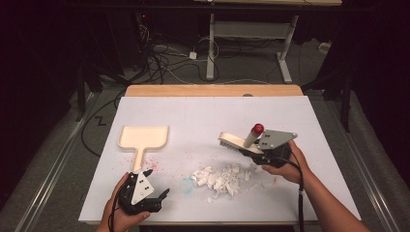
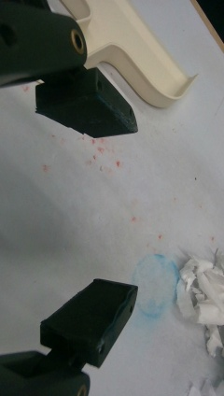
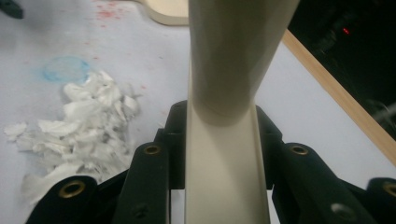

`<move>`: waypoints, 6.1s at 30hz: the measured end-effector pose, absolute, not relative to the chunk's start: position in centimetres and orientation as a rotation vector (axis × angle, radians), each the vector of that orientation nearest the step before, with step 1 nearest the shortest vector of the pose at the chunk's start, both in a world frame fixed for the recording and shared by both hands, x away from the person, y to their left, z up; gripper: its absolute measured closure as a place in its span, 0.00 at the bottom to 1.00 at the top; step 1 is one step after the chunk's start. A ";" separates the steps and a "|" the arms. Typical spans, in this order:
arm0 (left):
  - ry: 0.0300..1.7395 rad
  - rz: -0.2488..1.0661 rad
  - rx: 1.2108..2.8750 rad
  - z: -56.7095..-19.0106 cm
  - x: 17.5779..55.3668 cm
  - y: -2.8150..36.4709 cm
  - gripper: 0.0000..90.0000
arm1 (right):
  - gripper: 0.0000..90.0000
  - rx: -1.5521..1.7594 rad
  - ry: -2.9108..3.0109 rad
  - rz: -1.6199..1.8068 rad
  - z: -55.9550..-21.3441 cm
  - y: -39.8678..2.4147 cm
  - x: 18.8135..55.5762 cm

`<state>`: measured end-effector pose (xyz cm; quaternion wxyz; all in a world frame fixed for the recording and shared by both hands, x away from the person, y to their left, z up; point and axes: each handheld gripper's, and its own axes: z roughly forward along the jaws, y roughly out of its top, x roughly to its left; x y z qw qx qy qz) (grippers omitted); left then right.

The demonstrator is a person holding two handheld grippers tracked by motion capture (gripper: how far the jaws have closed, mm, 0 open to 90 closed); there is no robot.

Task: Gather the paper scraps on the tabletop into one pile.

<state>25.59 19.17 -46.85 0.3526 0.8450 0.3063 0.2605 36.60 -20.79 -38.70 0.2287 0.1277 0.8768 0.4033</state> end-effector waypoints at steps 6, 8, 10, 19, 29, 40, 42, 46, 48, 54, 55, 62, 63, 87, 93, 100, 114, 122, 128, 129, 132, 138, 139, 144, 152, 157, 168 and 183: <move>0.777 0.670 2.203 -46.9 25.6 18.8 0.25 | 0.75 0.640 2.346 1.027 -39.0 -24.3 35.3; 0.773 0.671 2.203 -46.9 25.6 18.7 0.24 | 0.75 0.659 2.348 1.012 -39.1 -24.6 35.2; 0.767 0.672 2.207 -46.8 25.6 18.7 0.24 | 0.75 0.705 2.342 0.944 -39.4 -25.3 34.8; 0.770 0.679 2.201 -46.7 25.8 18.8 0.23 | 0.75 0.959 2.341 0.830 -42.0 -26.0 33.2; 0.766 0.676 2.201 -46.7 26.0 18.9 0.23 | 0.75 0.930 2.358 0.993 -42.7 -18.5 32.1; 0.766 0.673 2.198 -46.7 25.9 19.0 0.23 | 0.75 0.889 2.287 1.122 -41.3 -17.0 32.9; 0.765 0.674 2.204 -46.7 25.9 19.0 0.23 | 0.75 0.894 2.269 1.165 -40.8 -17.7 33.0; 0.768 0.682 2.207 -46.7 26.0 19.0 0.23 | 0.75 0.848 2.272 1.267 -39.4 -18.7 32.6; 0.778 0.699 2.202 -46.6 26.0 19.1 0.23 | 0.75 0.825 2.289 1.301 -39.0 -18.7 31.9; 0.831 0.746 2.132 -46.0 26.0 20.0 0.22 | 0.75 0.634 2.475 1.427 -38.8 -16.6 29.5; 0.844 0.750 2.122 -45.9 26.0 20.2 0.22 | 0.75 0.610 2.499 1.431 -38.9 -16.0 29.1; 0.897 0.734 2.091 -45.8 26.1 21.1 0.22 | 0.75 0.497 2.702 1.412 -41.2 -13.7 28.1; 0.893 0.733 2.094 -45.9 26.1 21.1 0.22 | 0.75 0.469 2.732 1.402 -41.6 -13.7 28.2; 0.853 0.697 2.149 -46.4 26.5 20.3 0.22 | 0.75 0.402 2.695 1.259 -42.5 -14.2 34.0; 0.835 0.710 2.153 -46.4 26.4 20.3 0.22 | 0.75 0.378 2.661 1.331 -40.4 -15.9 32.3; 0.827 0.707 2.167 -46.5 26.4 20.0 0.22 | 0.75 0.419 2.627 1.279 -38.4 -20.4 29.6; 0.810 0.708 2.203 -46.6 26.5 19.3 0.22 | 0.75 0.561 2.716 1.054 -40.0 -26.3 27.1; 0.808 0.701 2.205 -46.7 26.6 19.4 0.22 | 0.75 0.580 2.702 0.990 -41.2 -24.9 28.6; 0.804 0.697 2.205 -46.7 26.6 19.4 0.22 | 0.75 0.536 2.671 1.018 -41.3 -22.0 30.2; 0.804 0.697 2.205 -46.7 26.6 19.4 0.22 | 0.75 0.518 2.674 1.023 -41.3 -21.5 30.4; 0.804 0.694 2.206 -46.8 26.6 19.4 0.22 | 0.75 0.507 2.659 1.063 -41.3 -20.2 30.7; 0.803 0.699 2.205 -46.7 26.5 19.6 0.22 | 0.75 0.521 2.619 1.129 -40.3 -20.2 30.2; 0.803 0.699 2.206 -46.7 26.5 19.6 0.22 | 0.75 0.533 2.613 1.142 -40.0 -20.5 30.0; 0.798 0.702 2.205 -46.6 26.5 19.5 0.22 | 0.75 0.634 2.503 1.156 -38.8 -21.9 29.3; 0.799 0.697 2.206 -46.7 26.6 19.4 0.22 | 0.75 0.816 2.379 1.171 -38.6 -22.9 30.3; 0.805 0.683 2.217 -46.7 26.5 19.3 0.22 | 0.75 0.996 2.278 1.032 -40.7 -22.0 32.3; 0.806 0.682 2.211 -46.7 26.6 19.4 0.23 | 0.75 0.956 2.236 0.977 -43.8 -15.2 32.3; 0.803 0.681 2.211 -46.7 26.5 19.5 0.23 | 0.75 0.924 2.230 1.111 -42.6 -13.8 32.4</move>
